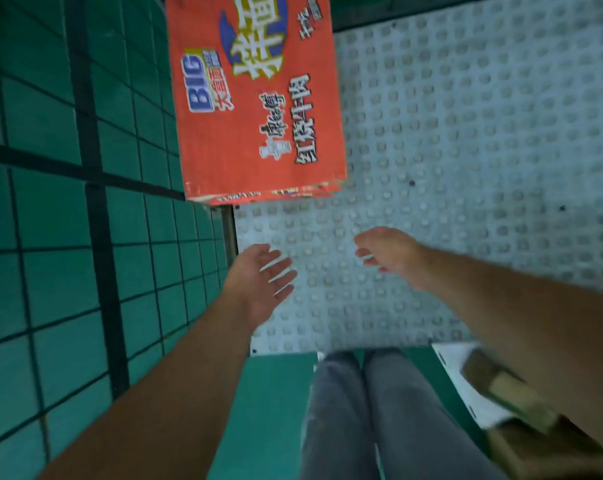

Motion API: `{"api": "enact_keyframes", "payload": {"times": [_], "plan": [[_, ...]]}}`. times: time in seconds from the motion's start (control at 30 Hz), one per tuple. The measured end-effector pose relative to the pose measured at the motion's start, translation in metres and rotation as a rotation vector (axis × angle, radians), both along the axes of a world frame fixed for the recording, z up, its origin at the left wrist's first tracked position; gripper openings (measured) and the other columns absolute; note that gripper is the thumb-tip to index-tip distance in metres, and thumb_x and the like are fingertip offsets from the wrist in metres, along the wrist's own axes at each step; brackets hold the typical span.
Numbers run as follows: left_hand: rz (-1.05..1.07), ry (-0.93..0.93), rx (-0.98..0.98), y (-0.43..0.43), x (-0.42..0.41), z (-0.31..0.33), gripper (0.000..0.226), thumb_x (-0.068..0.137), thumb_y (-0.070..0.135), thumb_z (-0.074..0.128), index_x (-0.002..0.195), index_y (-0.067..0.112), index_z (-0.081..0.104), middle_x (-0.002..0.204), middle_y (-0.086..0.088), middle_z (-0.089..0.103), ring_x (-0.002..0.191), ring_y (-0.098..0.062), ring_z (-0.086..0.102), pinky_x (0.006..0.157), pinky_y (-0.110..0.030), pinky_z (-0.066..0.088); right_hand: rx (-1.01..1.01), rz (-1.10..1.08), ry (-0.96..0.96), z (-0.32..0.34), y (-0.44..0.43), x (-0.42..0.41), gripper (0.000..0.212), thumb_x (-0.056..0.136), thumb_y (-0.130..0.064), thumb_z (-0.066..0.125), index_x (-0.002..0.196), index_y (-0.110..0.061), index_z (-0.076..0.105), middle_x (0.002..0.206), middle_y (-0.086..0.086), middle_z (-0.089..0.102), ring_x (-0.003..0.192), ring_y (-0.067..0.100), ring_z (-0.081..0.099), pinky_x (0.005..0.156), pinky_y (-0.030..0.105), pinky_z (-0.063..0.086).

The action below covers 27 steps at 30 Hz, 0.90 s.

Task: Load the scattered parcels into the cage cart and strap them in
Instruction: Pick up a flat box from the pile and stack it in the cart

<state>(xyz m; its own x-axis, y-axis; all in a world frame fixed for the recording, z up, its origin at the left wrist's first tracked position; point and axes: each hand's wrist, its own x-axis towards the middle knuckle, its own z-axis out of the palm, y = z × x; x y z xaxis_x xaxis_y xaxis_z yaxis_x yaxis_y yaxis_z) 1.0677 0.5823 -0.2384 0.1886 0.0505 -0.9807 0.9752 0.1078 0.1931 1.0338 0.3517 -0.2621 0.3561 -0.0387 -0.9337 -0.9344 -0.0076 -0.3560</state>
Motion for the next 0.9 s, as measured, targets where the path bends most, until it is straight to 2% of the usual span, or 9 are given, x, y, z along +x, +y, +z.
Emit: {"api": "enact_keyframes", "payload": {"times": [0.07,0.13,0.27,0.37,0.47,0.63,0.8,0.9], "plan": [[-0.118,0.037,0.006,-0.015,-0.042,0.024,0.034,0.102,0.036,0.053,0.122,0.012,0.065,0.123,-0.009,0.07,0.113,-0.03,0.066,0.101,-0.044,0.05,-0.004,-0.057,0.063,0.025,-0.005,-0.043,0.012,0.102,-0.026,0.058,0.091,-0.023,0.058,0.104,0.004,0.067,0.074,0.011,0.058,0.062,0.023,0.042],[-0.235,0.075,0.015,-0.025,-0.077,0.043,0.032,0.101,0.036,0.054,0.119,0.013,0.067,0.121,-0.008,0.072,0.109,-0.027,0.068,0.096,-0.041,0.051,-0.013,-0.097,0.075,0.047,-0.005,-0.081,0.012,0.101,-0.026,0.058,0.09,-0.023,0.058,0.103,0.004,0.069,0.074,0.012,0.059,0.066,0.026,0.041],[-0.475,0.08,-0.001,-0.042,-0.126,0.101,0.027,0.099,0.032,0.056,0.115,0.014,0.068,0.116,-0.007,0.074,0.098,-0.024,0.067,0.089,-0.036,0.05,-0.057,-0.109,-0.041,0.122,-0.005,-0.155,0.013,0.102,-0.025,0.058,0.096,-0.018,0.067,0.102,0.003,0.073,0.077,0.01,0.063,0.064,0.019,0.044],[-0.721,0.014,-0.023,-0.053,-0.143,0.142,0.019,0.097,0.029,0.059,0.108,0.016,0.069,0.101,-0.003,0.074,0.089,-0.022,0.067,0.073,-0.03,0.051,-0.091,-0.23,-0.093,0.183,-0.003,-0.208,0.015,0.1,-0.026,0.058,0.106,-0.022,0.071,0.101,-0.004,0.075,0.084,0.01,0.067,0.069,0.021,0.046],[-0.95,-0.077,-0.039,-0.067,-0.16,0.179,0.019,0.098,0.029,0.058,0.109,0.018,0.069,0.091,0.0,0.074,0.079,-0.019,0.066,0.066,-0.028,0.048,-0.151,-0.485,-0.133,0.228,0.005,-0.26,0.017,0.099,-0.027,0.057,0.108,-0.021,0.07,0.101,-0.003,0.075,0.085,0.012,0.067,0.07,0.023,0.046],[-1.275,-0.114,-0.14,-0.1,-0.212,0.234,0.017,0.1,0.028,0.055,0.104,0.017,0.067,0.099,-0.006,0.07,0.079,-0.02,0.063,0.07,-0.031,0.045,-0.135,-1.093,-0.11,0.263,0.042,-0.357,0.019,0.098,-0.029,0.06,0.109,-0.016,0.067,0.096,0.003,0.074,0.079,0.017,0.062,0.068,0.028,0.043],[-1.659,-0.162,-0.227,-0.132,-0.306,0.259,0.016,0.1,0.027,0.053,0.102,0.018,0.067,0.09,-0.003,0.07,0.074,-0.019,0.062,0.066,-0.031,0.044,-0.187,-1.498,-0.078,0.282,0.107,-0.478,0.013,0.097,-0.033,0.061,0.098,-0.021,0.064,0.097,0.0,0.076,0.076,0.015,0.063,0.068,0.026,0.044],[-1.885,-0.153,-0.289,-0.139,-0.384,0.269,0.016,0.099,0.027,0.054,0.101,0.018,0.067,0.089,-0.003,0.07,0.072,-0.018,0.062,0.064,-0.03,0.044,-0.279,-1.721,-0.045,0.294,0.153,-0.56,0.013,0.099,-0.029,0.058,0.103,-0.018,0.063,0.096,0.0,0.074,0.071,0.013,0.061,0.06,0.023,0.041]]}}
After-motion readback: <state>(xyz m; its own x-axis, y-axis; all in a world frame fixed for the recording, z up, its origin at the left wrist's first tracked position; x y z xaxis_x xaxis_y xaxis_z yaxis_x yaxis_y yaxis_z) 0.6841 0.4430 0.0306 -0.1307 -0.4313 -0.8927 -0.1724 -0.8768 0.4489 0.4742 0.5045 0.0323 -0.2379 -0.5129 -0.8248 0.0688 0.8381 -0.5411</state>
